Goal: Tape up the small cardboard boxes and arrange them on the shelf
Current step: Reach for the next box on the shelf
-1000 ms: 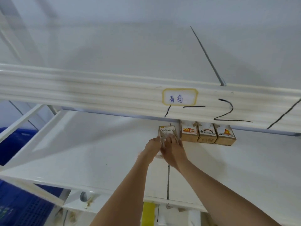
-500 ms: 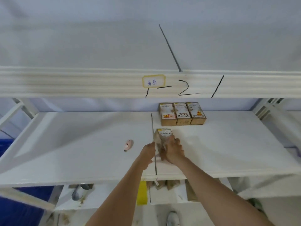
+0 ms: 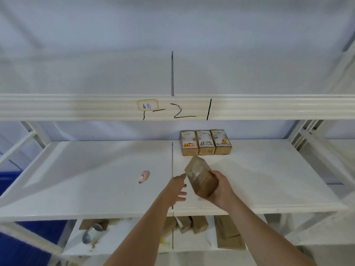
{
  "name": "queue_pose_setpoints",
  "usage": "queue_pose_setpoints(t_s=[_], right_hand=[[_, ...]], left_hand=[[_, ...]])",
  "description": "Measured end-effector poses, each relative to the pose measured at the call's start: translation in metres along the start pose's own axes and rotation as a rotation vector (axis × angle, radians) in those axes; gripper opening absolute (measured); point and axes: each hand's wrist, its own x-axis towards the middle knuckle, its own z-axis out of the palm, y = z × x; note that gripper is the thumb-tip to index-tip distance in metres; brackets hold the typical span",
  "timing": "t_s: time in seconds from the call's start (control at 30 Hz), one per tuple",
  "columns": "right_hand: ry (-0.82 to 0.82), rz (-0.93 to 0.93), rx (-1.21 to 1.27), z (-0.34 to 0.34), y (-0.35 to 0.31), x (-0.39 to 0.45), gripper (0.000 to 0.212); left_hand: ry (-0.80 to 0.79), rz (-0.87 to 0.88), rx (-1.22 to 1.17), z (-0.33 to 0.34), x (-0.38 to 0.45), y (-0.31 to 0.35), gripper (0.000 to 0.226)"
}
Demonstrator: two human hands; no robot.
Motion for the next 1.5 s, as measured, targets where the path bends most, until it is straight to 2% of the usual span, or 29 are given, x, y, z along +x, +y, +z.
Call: queue_pose_setpoints(t_s=[0.07, 0.2, 0.3, 0.4, 0.6, 0.8, 0.97, 1.1, 1.27, 1.33, 1.37, 1.43, 1.47, 1.5], right_hand=[[-0.036, 0.021, 0.074, -0.003, -0.004, -0.003, 0.045], [-0.047, 0.053, 0.078, -0.014, -0.011, -0.007, 0.048], [0.004, 0.055, -0.072, -0.020, -0.011, -0.008, 0.042], [0.117, 0.021, -0.343, -0.023, -0.013, -0.006, 0.032], [0.250, -0.021, -0.699, -0.015, -0.015, 0.006, 0.047], [0.264, -0.025, -0.993, -0.033, -0.006, 0.020, 0.055], [0.332, -0.097, -1.139, -0.028, -0.003, 0.016, 0.068], [0.377, -0.139, -1.295, -0.025, -0.002, 0.019, 0.046], [0.387, -0.056, -1.255, -0.024, -0.007, 0.021, 0.047], [0.464, -0.052, -1.331, -0.019, -0.005, 0.017, 0.050], [0.571, -0.135, -1.409, -0.016, -0.002, 0.014, 0.053], [0.723, -0.474, -1.466, -0.008, 0.008, 0.008, 0.050], [0.705, -0.639, -1.437, -0.001, 0.013, 0.005, 0.042], [0.638, -0.720, -1.385, 0.006, 0.020, 0.001, 0.031]], left_hand=[[-0.004, -0.016, 0.029, 0.008, 0.001, 0.003, 0.060], [-0.048, 0.000, 0.024, 0.025, 0.006, 0.005, 0.044], [-0.013, 0.030, 0.017, 0.036, 0.008, 0.004, 0.032], [0.050, 0.078, 0.079, 0.040, 0.012, 0.002, 0.034], [0.146, 0.077, 0.079, 0.046, 0.020, -0.009, 0.038], [0.198, 0.060, 0.118, 0.048, 0.031, -0.019, 0.040], [0.233, 0.070, 0.189, 0.049, 0.037, -0.021, 0.044], [0.235, 0.072, 0.243, 0.053, 0.041, -0.019, 0.049], [0.177, 0.065, 0.257, 0.043, 0.035, -0.013, 0.045], [0.171, 0.061, 0.267, 0.032, 0.029, -0.009, 0.038], [0.182, 0.063, 0.266, 0.025, 0.027, -0.006, 0.034], [0.215, 0.082, 0.214, 0.006, 0.020, -0.004, 0.025], [0.232, 0.085, 0.175, -0.005, 0.016, -0.004, 0.024], [0.244, 0.078, 0.141, -0.015, 0.011, -0.006, 0.023]])
